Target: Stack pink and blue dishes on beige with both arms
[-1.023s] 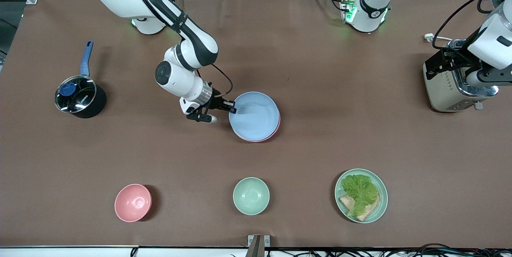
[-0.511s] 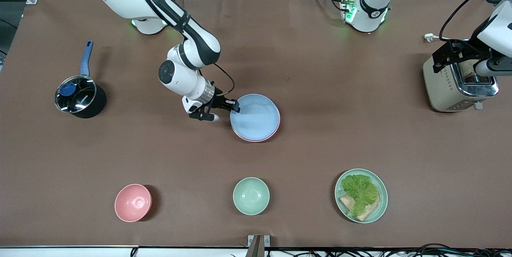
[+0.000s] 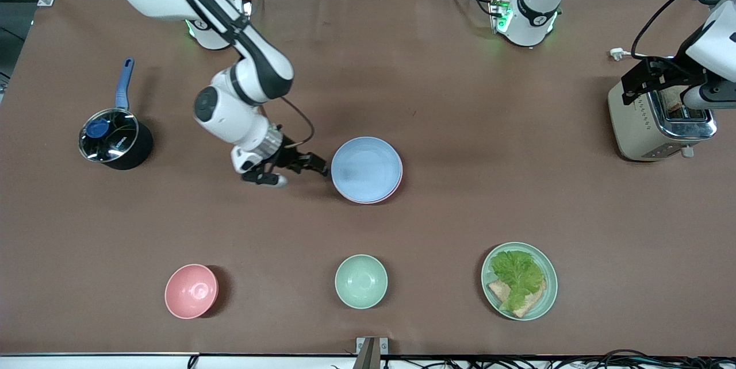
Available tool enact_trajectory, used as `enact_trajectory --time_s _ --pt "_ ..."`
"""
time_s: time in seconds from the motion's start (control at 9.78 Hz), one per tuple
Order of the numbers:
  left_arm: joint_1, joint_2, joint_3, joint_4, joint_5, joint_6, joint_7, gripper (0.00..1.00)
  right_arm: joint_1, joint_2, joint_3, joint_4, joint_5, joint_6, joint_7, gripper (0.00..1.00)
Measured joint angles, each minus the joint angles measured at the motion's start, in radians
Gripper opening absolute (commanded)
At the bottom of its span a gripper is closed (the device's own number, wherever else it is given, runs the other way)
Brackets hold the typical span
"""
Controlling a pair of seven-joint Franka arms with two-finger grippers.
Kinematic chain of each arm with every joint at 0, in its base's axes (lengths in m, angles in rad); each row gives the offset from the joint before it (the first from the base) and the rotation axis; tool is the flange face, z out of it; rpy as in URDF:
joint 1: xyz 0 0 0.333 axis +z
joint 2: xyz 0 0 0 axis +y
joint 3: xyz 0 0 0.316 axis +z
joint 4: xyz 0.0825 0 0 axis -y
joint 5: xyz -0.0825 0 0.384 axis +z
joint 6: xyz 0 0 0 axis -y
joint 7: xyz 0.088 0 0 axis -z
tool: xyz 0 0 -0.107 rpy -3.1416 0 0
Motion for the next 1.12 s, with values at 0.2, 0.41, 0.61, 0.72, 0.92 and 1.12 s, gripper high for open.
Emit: enact_trajectory --time_s 0.2,0.41,0.61,0.72,0.92,1.12 --pt "-0.001 0.001 0.000 0.000 0.000 0.000 0.000 1.00 -0.030 -0.130 -0.114 0.021 -0.128 -0.198 -0.004 1.00" --pt "-0.001 0.002 0.000 0.000 -0.001 0.000 0.000 1.00 -0.040 -0.263 -0.210 0.078 -0.263 -0.446 -0.002 1.00" --pt "-0.001 0.002 0.001 0.000 -0.001 0.000 0.000 1.00 -0.042 -0.331 -0.312 0.178 -0.332 -0.615 -0.003 1.00" --pt "-0.001 0.002 0.001 0.000 -0.001 0.000 0.000 1.00 -0.044 -0.342 -0.364 0.252 -0.340 -0.712 -0.006 1.00" --pt "-0.001 0.003 0.001 0.000 -0.001 0.000 0.000 1.00 -0.045 -0.347 -0.428 0.421 -0.342 -0.930 -0.047 1.00" --pt "-0.001 0.003 0.001 0.000 -0.001 0.000 0.000 1.00 -0.045 -0.364 -0.477 0.510 -0.342 -1.042 -0.140 1.00"
